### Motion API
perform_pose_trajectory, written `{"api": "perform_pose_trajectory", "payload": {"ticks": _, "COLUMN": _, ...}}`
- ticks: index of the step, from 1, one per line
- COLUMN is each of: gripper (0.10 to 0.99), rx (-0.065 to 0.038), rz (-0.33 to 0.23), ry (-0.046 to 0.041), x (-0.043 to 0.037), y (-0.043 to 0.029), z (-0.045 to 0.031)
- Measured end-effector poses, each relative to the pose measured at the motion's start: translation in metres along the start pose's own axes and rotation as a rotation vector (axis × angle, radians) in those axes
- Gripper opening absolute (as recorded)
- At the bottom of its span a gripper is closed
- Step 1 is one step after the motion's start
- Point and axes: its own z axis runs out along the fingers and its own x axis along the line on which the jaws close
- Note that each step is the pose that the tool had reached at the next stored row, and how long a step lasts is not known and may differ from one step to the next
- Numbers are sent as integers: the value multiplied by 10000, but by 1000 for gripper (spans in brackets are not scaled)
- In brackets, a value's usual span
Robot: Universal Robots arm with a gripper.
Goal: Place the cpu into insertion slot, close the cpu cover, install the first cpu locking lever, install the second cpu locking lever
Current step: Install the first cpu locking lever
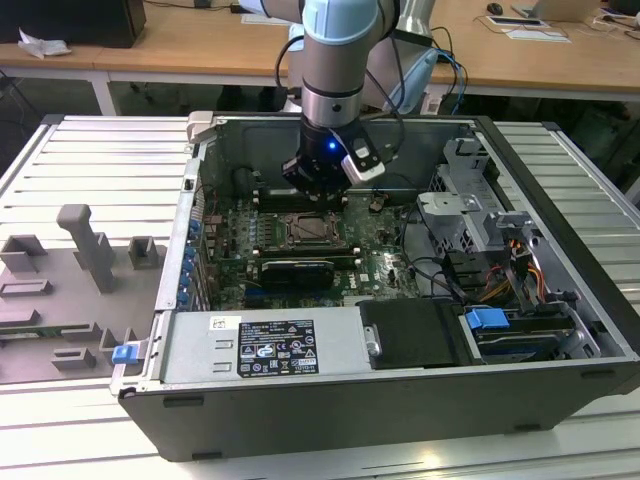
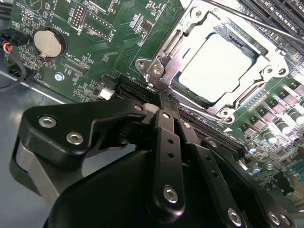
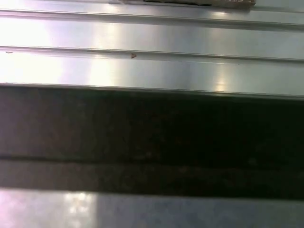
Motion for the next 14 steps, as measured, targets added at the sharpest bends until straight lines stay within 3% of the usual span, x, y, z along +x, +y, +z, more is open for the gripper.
{"api": "perform_pose_trajectory", "payload": {"ticks": 10, "gripper": 106, "rx": 34, "rz": 3, "ry": 37, "x": -3, "y": 1, "z": -9}}
{"api": "perform_pose_trajectory", "payload": {"ticks": 14, "gripper": 106, "rx": 217, "rz": 0, "ry": 49, "x": -5, "y": -1, "z": 2}}
